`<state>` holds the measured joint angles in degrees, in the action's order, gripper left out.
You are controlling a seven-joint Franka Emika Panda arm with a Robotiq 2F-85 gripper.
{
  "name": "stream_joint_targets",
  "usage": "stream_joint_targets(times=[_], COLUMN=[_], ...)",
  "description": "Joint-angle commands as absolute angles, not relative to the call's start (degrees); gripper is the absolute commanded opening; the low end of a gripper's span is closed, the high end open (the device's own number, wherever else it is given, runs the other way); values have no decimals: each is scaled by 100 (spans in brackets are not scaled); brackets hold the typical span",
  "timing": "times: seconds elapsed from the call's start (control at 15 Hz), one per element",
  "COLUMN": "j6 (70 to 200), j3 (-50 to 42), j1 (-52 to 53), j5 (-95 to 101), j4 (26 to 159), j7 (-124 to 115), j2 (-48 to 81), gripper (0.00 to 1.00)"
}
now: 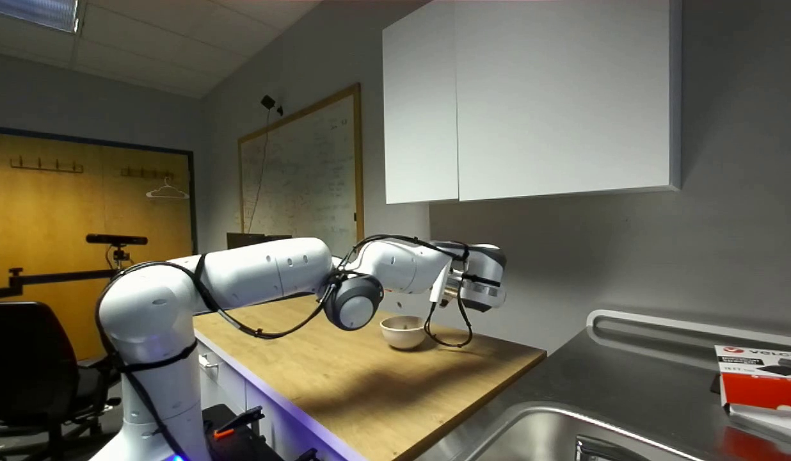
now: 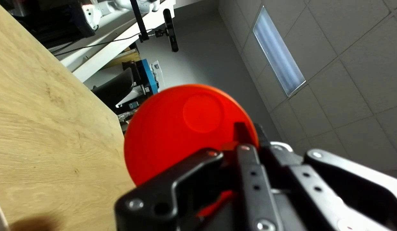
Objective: Pour the contents in the cup into the bowl
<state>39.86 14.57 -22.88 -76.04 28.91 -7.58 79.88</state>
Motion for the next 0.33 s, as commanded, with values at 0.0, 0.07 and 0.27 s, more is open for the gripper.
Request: stream_joint_targets(times=[0.0,0.07,0.27], j6=[3895,3882,3831], j3=[1573,1565,1539], j1=[-2281,-2276,-2265], j5=[-7692,-7680,-7643], j4=[2521,2509,2481], j7=[-1135,-1137,-1173], j2=[8175,8171,8154], gripper=[6,5,6])
